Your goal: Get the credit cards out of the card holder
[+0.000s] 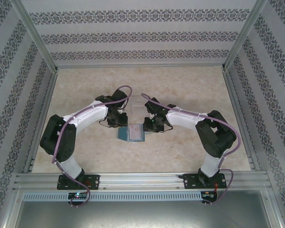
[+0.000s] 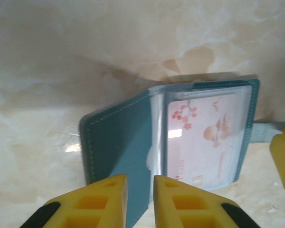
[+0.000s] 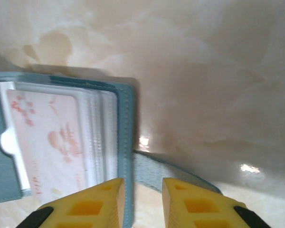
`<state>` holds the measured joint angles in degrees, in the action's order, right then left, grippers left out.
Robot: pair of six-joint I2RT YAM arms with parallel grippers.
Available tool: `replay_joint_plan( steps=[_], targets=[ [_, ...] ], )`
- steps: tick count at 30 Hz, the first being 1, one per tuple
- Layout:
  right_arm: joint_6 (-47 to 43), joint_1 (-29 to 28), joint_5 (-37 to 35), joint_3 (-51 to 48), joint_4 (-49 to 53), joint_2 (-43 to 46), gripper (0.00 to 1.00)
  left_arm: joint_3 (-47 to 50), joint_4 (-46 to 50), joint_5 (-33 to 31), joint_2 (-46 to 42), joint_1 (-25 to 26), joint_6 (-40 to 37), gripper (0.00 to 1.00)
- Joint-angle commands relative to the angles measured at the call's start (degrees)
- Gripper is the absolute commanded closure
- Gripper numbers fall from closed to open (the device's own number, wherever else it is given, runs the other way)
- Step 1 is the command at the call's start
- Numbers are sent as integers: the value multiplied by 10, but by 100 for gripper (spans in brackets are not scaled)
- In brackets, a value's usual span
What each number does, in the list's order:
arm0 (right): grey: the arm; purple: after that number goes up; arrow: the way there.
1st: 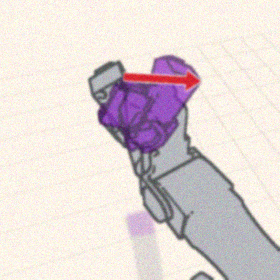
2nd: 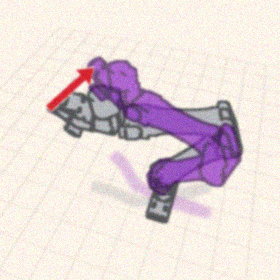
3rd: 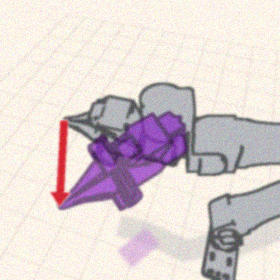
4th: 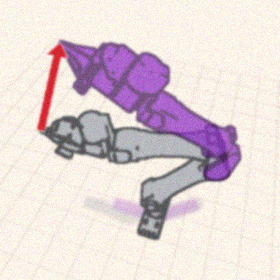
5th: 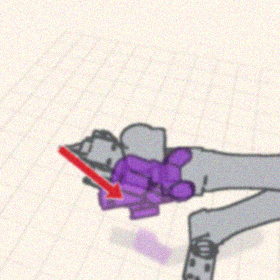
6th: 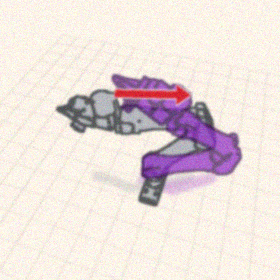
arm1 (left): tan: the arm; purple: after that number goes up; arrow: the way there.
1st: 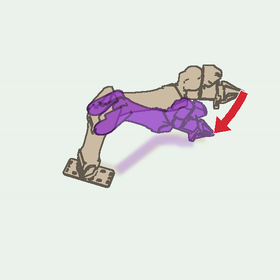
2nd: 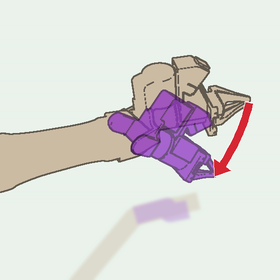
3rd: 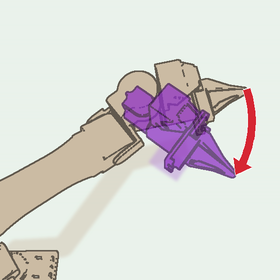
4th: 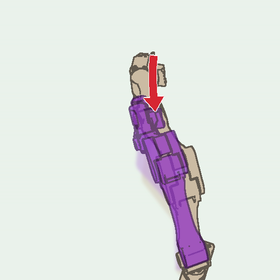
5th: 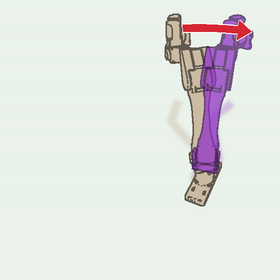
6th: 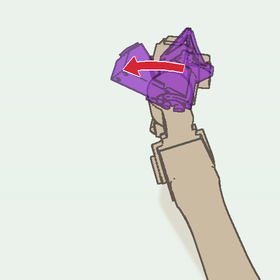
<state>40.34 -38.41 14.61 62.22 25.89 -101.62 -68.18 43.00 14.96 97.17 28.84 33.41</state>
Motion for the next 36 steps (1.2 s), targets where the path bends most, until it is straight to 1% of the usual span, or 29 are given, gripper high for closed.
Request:
replay_joint_plan(
  steps=[1,6,9,11,14,19,23,26,31,36],
  targets=[
    [12,-7,21,20,4,-8,71,6,-40,51,15,-6,12,80],
    [21,-15,23,44,8,-31,63,12,-33,43,36,-14,6,82],
    [22,-19,12,57,20,-43,56,26,-44,48,47,-20,1,82],
    [22,-21,10,63,22,-50,50,40,-57,55,55,-26,-1,82],
    [24,-23,11,70,28,-61,45,65,-88,76,63,-34,0,82],
    [21,-27,7,82,39,-76,45,116,-157,118,57,-47,15,82],
    [15,-29,2,91,51,-90,48,148,-214,144,43,-56,31,81],
    [12,-31,3,90,54,-94,52,165,-248,158,29,-61,45,77],
    [12,-31,4,83,54,-93,57,199,-331,191,-3,-63,87,68],
    [12,-31,4,81,53,-91,59,231,-406,227,-4,-63,126,67]
  ],
)
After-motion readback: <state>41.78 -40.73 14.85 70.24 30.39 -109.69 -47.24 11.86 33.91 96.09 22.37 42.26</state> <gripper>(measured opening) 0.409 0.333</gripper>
